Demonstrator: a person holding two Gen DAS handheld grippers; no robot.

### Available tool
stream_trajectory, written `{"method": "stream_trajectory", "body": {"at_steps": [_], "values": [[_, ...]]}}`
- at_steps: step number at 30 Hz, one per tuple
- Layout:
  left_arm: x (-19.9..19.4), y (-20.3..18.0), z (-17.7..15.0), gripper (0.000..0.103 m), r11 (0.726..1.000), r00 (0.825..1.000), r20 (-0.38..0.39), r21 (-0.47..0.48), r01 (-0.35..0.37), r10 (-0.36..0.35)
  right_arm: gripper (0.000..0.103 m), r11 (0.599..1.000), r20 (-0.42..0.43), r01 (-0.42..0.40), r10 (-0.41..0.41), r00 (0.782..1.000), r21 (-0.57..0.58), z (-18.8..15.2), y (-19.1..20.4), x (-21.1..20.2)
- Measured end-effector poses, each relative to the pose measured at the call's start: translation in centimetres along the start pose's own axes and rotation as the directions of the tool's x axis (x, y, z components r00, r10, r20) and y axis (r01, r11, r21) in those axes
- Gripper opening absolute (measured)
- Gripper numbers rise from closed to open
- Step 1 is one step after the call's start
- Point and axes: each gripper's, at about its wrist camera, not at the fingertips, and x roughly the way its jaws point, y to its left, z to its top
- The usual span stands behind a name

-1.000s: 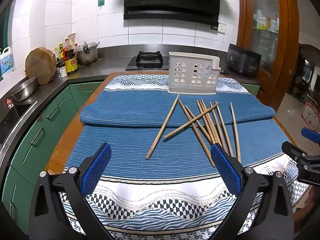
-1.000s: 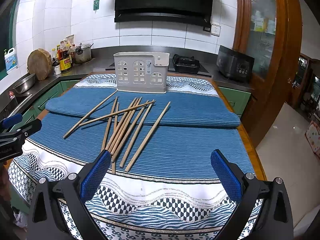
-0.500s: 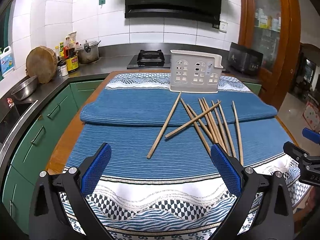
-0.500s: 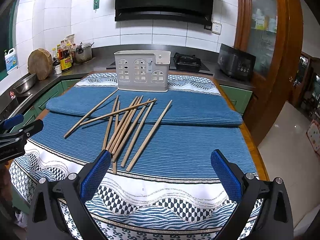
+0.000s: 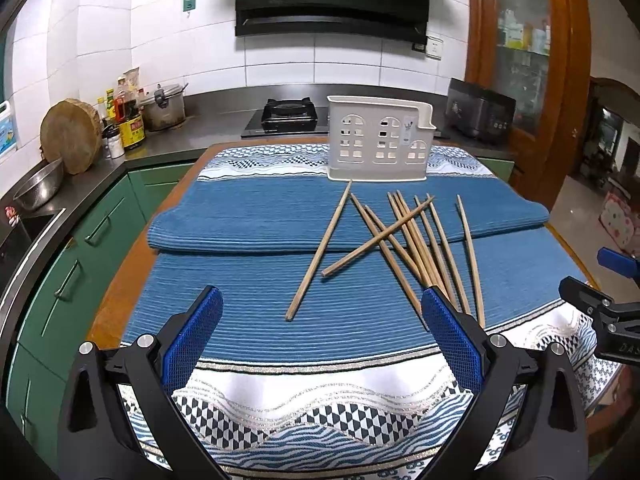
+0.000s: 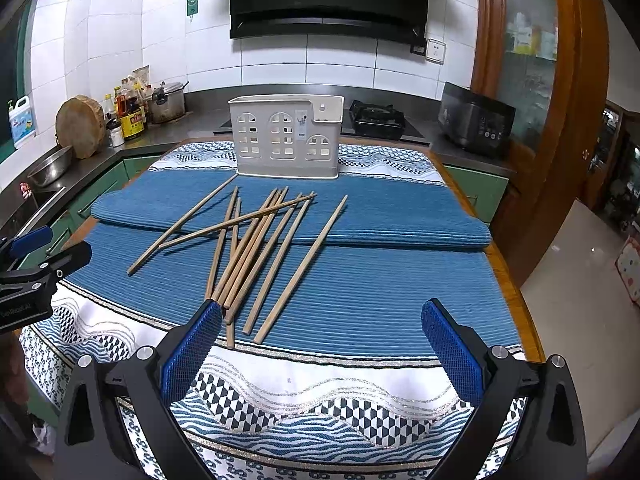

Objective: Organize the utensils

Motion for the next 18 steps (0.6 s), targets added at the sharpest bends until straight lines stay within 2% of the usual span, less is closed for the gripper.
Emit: {"method": "stream_trajectory", "body": {"at_steps": [9, 12, 18], "values": [[2.0, -0.5, 0.7, 0.097, 0.995, 0.998, -0.010, 0.078, 0.070, -0.069, 0.097, 1.000, -0.012, -0.006, 0.006, 1.000, 0.001, 0.0, 0.0, 0.9], [3.4, -0.6, 1.3, 0.090, 0.988, 0.993, -0.033, 0.098, 0.119, -0.116, 0.097, 1.000, -0.023, -0.011, 0.011, 1.000, 0.004, -0.1, -0.1, 1.5], [6.5, -0.9, 2.1, 0.076, 0.976, 0.986, -0.084, 0.153, 0.157, -0.145, 0.097, 1.000, -0.045, -0.017, 0.018, 0.999, 0.014, 0.0, -0.5, 2.8]]}}
